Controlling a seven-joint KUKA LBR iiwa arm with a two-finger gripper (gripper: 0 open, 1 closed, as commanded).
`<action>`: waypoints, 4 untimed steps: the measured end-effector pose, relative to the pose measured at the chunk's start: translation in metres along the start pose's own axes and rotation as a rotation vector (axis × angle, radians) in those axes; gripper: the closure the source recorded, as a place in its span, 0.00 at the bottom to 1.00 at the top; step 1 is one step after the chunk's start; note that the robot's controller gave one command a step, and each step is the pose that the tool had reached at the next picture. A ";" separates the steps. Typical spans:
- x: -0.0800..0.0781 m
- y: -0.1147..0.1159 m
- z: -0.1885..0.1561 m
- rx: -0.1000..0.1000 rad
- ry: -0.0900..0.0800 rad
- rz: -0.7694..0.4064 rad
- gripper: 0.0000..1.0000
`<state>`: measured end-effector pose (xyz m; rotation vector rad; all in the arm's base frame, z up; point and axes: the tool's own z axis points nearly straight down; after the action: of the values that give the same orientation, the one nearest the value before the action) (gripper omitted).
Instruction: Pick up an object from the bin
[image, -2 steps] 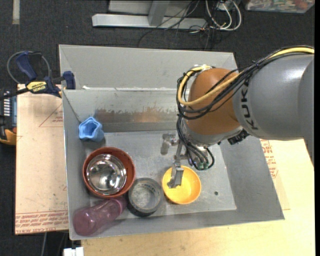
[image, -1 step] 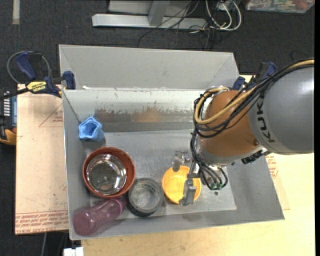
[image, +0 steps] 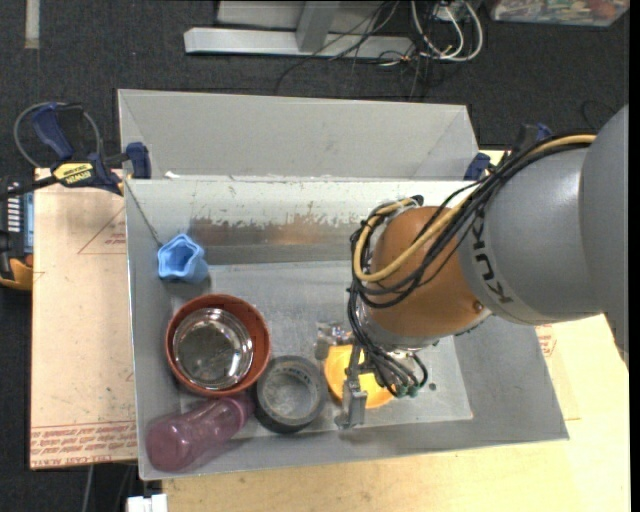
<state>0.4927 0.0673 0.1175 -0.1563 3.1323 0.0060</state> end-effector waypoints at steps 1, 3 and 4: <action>-0.010 -0.035 0.008 0.002 0.005 0.155 0.00; -0.011 -0.025 0.029 -0.004 0.003 0.097 0.00; -0.026 -0.038 0.040 -0.005 0.001 0.047 0.00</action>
Offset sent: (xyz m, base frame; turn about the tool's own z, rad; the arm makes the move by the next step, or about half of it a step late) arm -0.0002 -0.0088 -0.0235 0.0195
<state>0.5220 0.0323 0.0775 -0.0825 3.1367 0.0146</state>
